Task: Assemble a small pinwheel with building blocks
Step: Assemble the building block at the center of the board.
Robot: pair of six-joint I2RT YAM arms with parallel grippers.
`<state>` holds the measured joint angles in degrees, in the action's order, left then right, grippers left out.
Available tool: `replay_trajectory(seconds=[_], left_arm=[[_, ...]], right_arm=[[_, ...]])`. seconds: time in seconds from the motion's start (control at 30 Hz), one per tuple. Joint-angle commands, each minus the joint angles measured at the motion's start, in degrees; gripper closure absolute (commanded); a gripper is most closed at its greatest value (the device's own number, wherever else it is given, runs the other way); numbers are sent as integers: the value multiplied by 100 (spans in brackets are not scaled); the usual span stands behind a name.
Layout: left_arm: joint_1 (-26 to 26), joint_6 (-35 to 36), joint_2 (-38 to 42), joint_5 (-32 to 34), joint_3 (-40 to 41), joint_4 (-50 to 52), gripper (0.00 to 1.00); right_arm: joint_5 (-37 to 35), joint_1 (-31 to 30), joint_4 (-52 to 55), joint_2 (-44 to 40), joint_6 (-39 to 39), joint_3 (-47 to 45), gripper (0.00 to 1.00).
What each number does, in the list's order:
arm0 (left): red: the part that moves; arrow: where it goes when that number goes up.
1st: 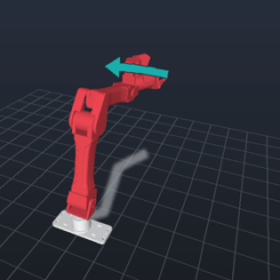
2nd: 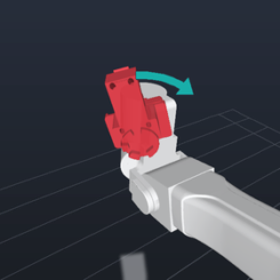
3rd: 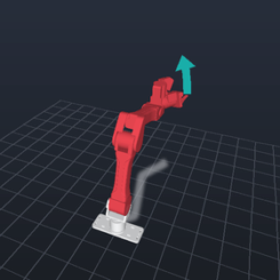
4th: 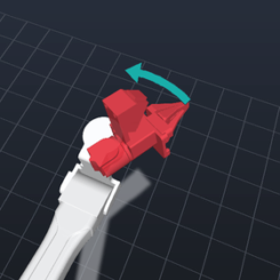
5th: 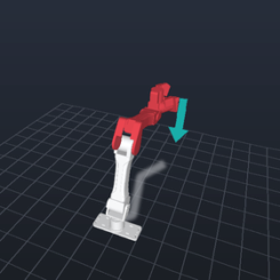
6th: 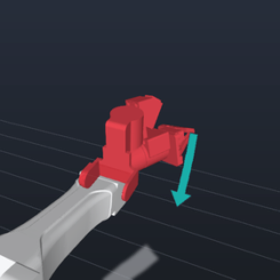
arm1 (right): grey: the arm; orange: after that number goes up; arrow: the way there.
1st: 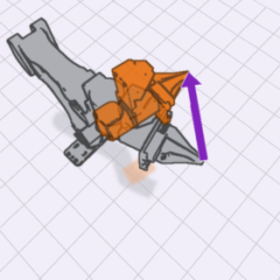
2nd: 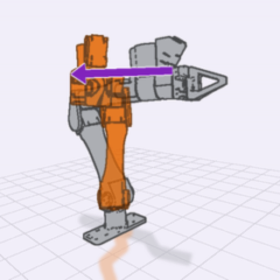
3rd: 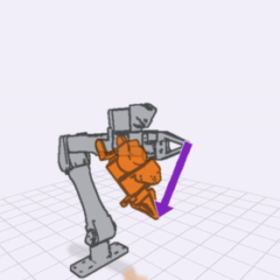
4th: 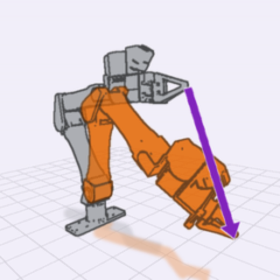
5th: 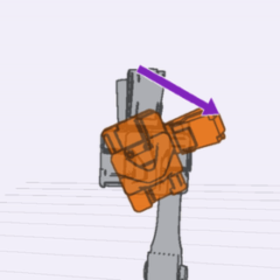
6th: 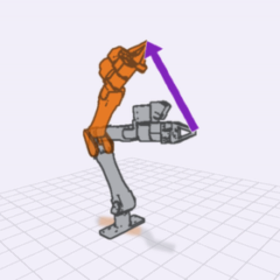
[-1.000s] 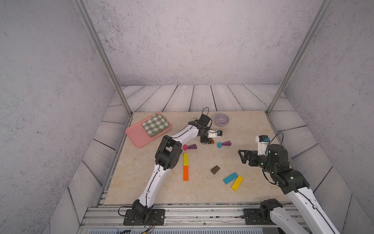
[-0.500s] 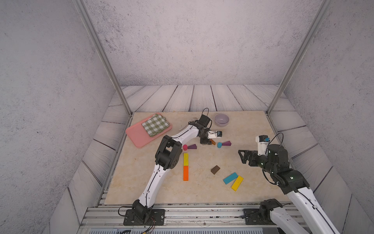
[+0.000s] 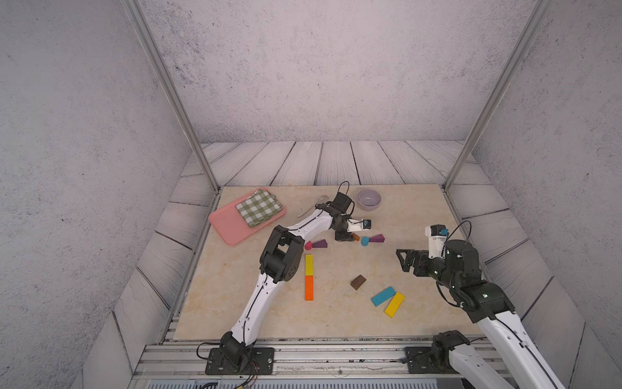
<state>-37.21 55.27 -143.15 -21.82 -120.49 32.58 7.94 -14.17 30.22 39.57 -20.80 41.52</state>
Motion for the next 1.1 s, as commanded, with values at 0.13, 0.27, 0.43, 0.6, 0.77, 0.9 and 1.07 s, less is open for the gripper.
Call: replay_trajectory(seconds=[0.13, 0.27, 0.43, 0.6, 0.77, 0.9, 1.07], left_arm=[[-61, 14, -192, -116, -63, 29, 47], [-76, 13, -196, -120, -87, 14, 48], [-89, -18, -221, -199, -126, -23, 55], [-132, -29, -270, -164, -168, -66, 55], [-129, 35, -258, -206, -144, -7, 55], [-124, 101, -226, -208, -108, 60, 65], [-128, 97, -196, -259, -98, 89, 66]], right_arm=[[-48, -1, -8, -46, 29, -25, 1], [-32, -3, -17, -46, 30, -34, 1], [-31, -1, -21, -35, 31, -32, 1], [-41, 2, -9, -53, 26, -31, 1], [-30, -5, -30, -55, 34, -37, 1], [-17, 2, -38, -36, 19, -41, 1], [-26, -4, -37, -37, 30, -46, 1]])
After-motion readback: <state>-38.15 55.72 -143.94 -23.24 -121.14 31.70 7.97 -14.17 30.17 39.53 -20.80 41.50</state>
